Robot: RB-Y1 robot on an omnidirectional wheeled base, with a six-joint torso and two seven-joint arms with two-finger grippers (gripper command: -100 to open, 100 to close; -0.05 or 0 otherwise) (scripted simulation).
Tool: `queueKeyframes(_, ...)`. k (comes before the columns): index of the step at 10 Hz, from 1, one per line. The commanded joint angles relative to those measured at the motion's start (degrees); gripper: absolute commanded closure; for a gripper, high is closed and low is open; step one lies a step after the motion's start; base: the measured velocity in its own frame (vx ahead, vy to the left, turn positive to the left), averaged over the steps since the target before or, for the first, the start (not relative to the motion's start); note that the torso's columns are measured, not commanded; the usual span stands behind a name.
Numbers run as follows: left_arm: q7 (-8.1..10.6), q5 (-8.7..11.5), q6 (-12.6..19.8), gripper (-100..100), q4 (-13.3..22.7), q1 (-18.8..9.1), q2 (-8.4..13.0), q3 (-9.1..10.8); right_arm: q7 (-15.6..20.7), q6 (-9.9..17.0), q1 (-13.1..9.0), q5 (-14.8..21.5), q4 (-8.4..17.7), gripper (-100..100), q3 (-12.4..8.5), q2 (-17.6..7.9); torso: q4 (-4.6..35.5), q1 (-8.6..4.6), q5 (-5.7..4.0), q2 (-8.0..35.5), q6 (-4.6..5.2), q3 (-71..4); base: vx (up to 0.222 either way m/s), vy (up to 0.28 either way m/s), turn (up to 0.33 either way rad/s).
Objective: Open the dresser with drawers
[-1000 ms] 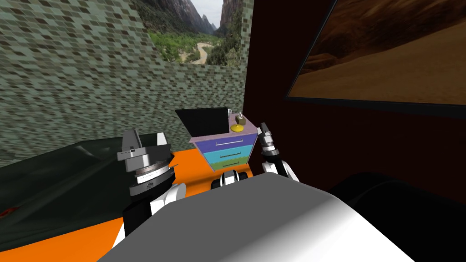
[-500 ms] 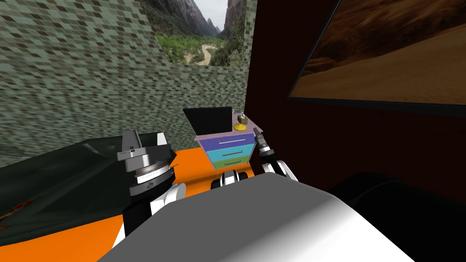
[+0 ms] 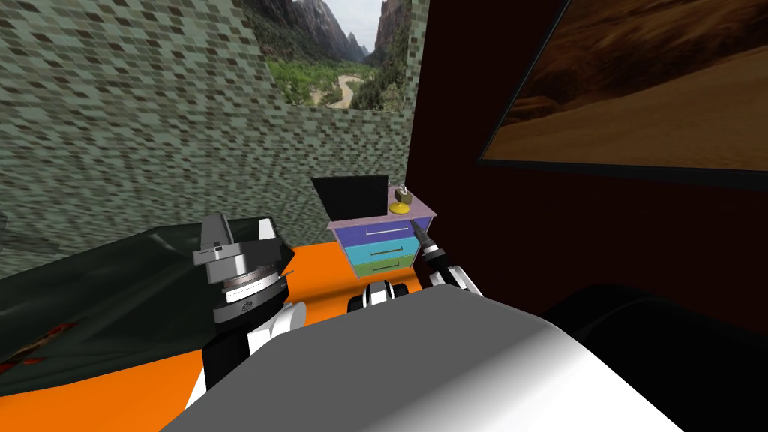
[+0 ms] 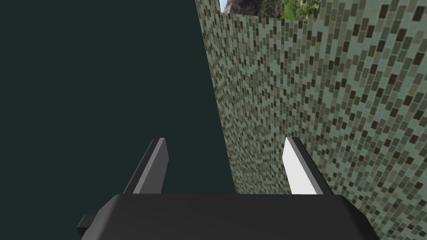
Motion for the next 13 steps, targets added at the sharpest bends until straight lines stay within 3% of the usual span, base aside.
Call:
queueKeyframes(1,0.0,0.0,0.0,0,0.0,0.0,0.0,0.0,0.1,4.2,0.1,4.5,2.3,-100,0.8,-0.9,0.0,0.02,0.0,0.0,0.0,0.0,-0.023,0.067,0.012)
queueKeyframes(2,0.0,0.0,0.0,0,0.0,0.0,0.0,0.0,0.3,6.3,-0.1,6.2,4.4,-100,1.7,-1.2,0.0,-0.03,-0.01,0.0,-0.01,0.0,-0.035,0.083,0.038)
queueKeyframes(4,0.0,0.0,0.0,0,0.0,0.0,0.0,0.0,0.3,7.8,-0.1,8.6,4.5,-100,1.7,-1.2,0.0,-0.03,0.0,0.0,0.0,0.0,-0.017,0.054,0.005)
queueKeyframes(5,0.0,0.0,0.0,0,0.0,0.0,0.0,0.0,0.6,9.9,-0.3,10.9,6.8,-100,2.7,-1.5,0.0,-0.16,-0.04,-0.1,0.0,0.0,-0.011,0.051,0.042)
queueKeyframes(6,0.0,0.0,0.0,0,0.0,0.0,0.0,0.0,0.6,11.5,-0.3,12.7,6.8,-100,2.7,-1.5,0.0,-0.05,-0.03,-0.1,-0.02,0.0,-0.014,0.056,0.019)
queueKeyframes(7,0.0,0.0,0.0,0,0.0,0.0,0.0,0.0,0.9,13.5,-0.5,14.4,9.2,-100,3.7,-1.7,0.0,-0.01,0.0,0.0,0.0,0.0,-0.025,0.083,0.033)
queueKeyframes(9,0.0,0.0,0.0,0,0.0,0.0,0.0,0.0,0.9,15.4,-0.5,17.0,9.2,-100,3.7,-1.7,0.0,0.03,0.02,0.0,-0.01,0.0,-0.015,0.057,0.008)
queueKeyframes(10,0.0,0.0,0.0,0,0.0,0.0,0.0,0.0,1.2,17.8,-0.8,19.0,11.6,-100,4.8,-1.8,0.0,-0.12,-0.03,0.0,0.0,0.0,-0.017,0.061,0.05)
queueKeyframes(11,0.0,0.0,0.0,0,0.0,0.0,0.0,0.0,1.2,19.4,-0.8,20.5,11.6,-100,4.8,-1.8,0.0,-0.03,-0.02,0.0,-0.02,0.0,-0.013,0.061,0.02)
queueKeyframes(12,0.0,0.0,0.0,0,0.0,0.0,0.0,0.0,1.2,19.4,-0.8,21.3,11.6,-100,4.8,-1.8,0.0,-0.02,-0.01,0.0,0.0,0.0,-0.008,0.031,-0.01)
queueKeyframes(13,0.0,0.0,0.0,0,0.0,0.0,0.0,0.0,1.5,21.8,-1.0,23.4,14.1,-100,5.8,-2.0,0.0,-0.1,-0.02,0.0,0.0,0.0,-0.016,0.062,0.051)
